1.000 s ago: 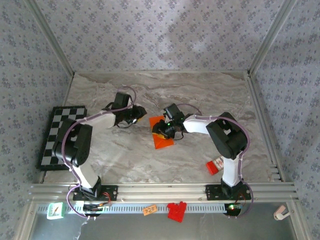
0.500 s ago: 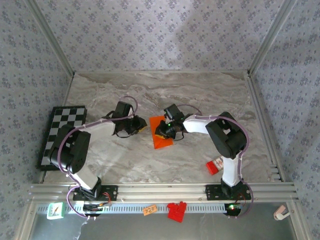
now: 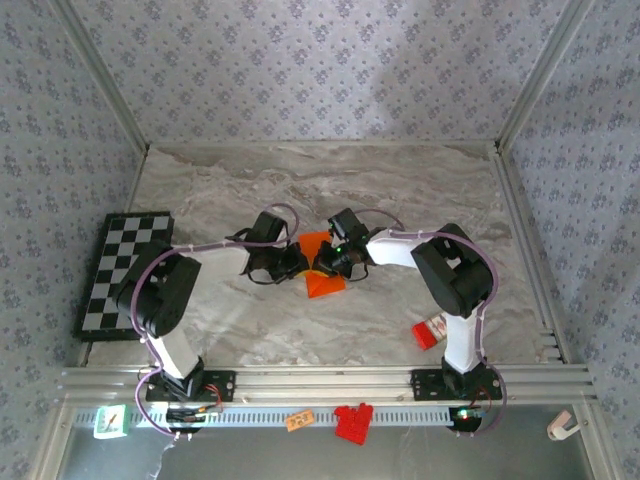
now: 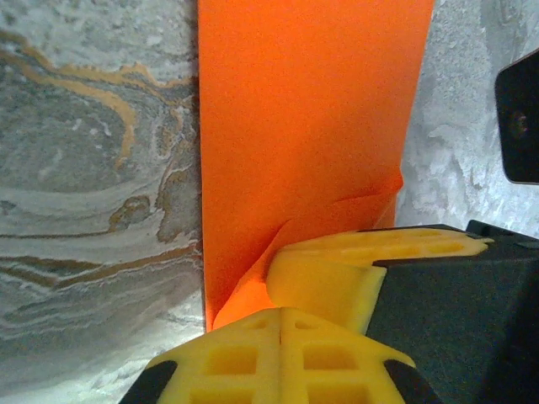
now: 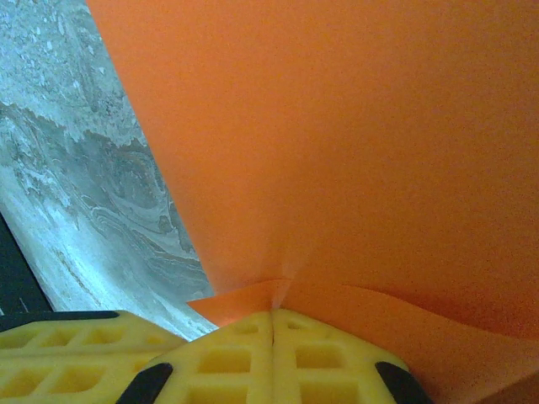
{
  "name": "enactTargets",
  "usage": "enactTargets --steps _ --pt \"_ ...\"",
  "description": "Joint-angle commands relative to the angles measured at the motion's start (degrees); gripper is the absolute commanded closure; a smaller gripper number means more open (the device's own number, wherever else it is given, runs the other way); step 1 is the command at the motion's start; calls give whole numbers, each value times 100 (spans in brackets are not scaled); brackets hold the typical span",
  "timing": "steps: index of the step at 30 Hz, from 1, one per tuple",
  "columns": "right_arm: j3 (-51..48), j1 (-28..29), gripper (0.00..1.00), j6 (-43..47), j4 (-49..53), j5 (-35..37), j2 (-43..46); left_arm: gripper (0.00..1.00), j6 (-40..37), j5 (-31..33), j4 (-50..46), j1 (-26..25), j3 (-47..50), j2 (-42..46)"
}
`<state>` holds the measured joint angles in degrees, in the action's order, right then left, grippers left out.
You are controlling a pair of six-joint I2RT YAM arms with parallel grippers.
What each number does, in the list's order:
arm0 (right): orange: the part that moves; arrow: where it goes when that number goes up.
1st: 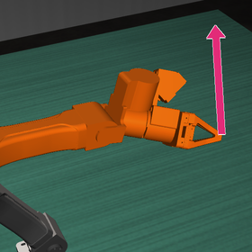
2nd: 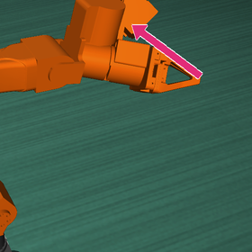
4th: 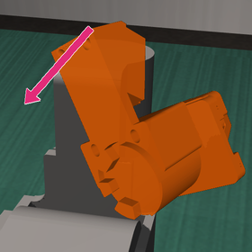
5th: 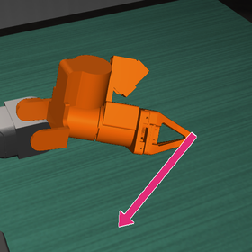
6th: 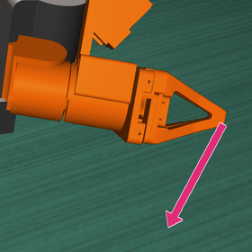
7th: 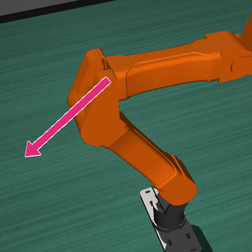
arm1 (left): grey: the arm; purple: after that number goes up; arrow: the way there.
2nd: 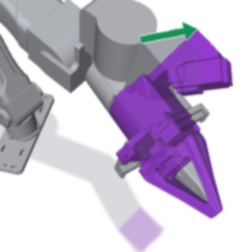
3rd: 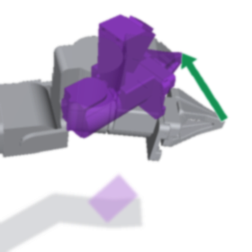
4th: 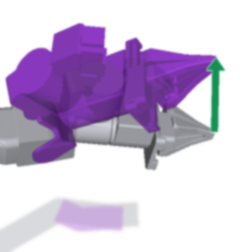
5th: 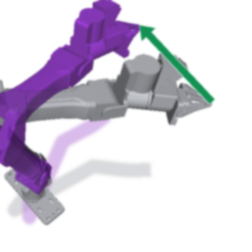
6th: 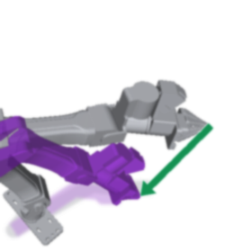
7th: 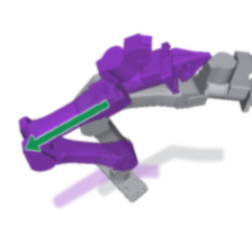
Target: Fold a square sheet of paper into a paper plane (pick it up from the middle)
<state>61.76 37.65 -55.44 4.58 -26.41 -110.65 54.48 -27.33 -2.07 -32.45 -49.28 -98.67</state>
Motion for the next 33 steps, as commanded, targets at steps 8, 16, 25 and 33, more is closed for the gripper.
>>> enactTargets --steps 8,16,25,33 --pt "-6 -3 99 125 553 198 -147 100 -98 446 -145 -68 -274 -260" --pt "-53 -3 99 137 287 94 -8 100 -208 800 -511 -134 -377 -416" --pt "-139 -56 95 699 118 -21 734 100 -325 1055 -869 -159 -435 -512" --pt "-359 -157 94 1070 176 -40 696 100 -341 1050 -879 -182 -471 -538"
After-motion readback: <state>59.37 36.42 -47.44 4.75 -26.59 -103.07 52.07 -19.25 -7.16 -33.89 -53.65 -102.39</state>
